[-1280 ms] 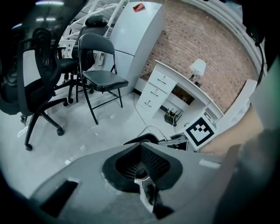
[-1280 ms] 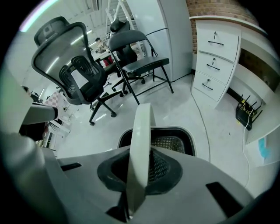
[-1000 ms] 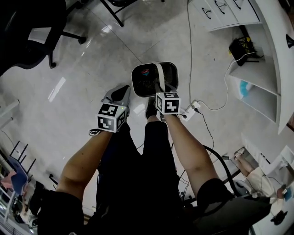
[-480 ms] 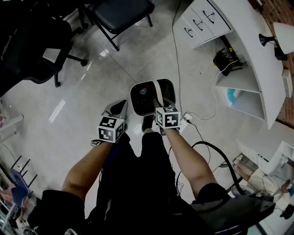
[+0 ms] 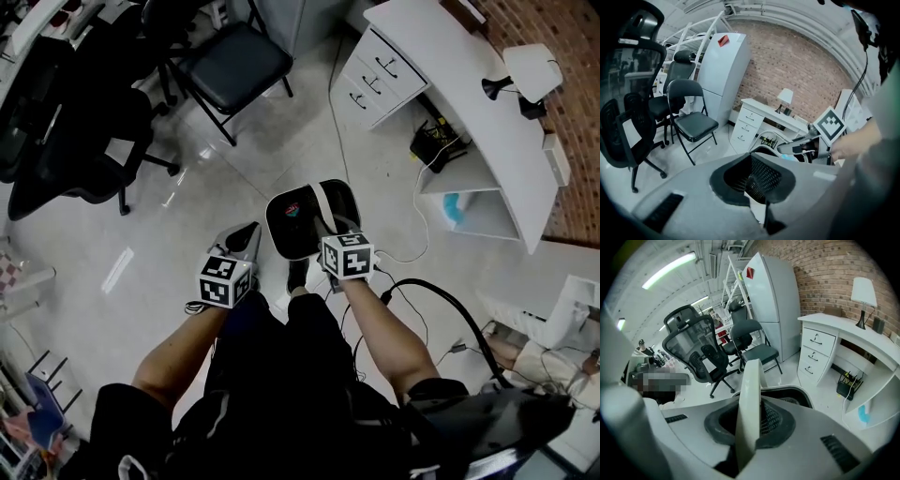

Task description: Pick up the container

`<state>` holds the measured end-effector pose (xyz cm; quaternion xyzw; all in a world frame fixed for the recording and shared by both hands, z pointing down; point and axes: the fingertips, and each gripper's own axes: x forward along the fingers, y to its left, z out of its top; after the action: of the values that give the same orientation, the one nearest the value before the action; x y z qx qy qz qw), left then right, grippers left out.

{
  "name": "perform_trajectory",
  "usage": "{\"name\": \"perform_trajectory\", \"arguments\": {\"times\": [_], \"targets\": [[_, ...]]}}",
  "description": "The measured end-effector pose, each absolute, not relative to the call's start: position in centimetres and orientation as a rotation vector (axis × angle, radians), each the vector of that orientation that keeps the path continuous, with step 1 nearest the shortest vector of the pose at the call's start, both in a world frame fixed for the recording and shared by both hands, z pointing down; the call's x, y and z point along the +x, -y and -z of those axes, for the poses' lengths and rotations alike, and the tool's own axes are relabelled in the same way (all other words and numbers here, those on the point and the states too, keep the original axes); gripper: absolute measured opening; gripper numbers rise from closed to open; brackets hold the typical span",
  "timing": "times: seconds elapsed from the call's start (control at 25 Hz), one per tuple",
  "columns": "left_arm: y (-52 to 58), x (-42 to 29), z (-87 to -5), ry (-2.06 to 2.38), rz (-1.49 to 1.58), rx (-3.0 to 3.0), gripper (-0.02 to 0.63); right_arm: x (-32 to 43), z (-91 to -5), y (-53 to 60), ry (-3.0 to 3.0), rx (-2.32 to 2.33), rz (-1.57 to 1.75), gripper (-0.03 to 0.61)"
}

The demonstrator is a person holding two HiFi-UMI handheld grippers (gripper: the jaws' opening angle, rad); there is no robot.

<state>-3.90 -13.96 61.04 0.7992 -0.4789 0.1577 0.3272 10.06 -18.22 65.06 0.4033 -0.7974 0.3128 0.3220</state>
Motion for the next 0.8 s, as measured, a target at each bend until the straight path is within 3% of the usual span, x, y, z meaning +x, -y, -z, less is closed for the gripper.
{"name": "perform_trajectory", "arguments": {"times": [0.8], "targets": [[14.5, -2.8, -45.5, 1.159, -0.292, 2.43, 0.011, 11.4, -46.7, 19.1, 2.244, 1.189, -0.814, 0.037]]}}
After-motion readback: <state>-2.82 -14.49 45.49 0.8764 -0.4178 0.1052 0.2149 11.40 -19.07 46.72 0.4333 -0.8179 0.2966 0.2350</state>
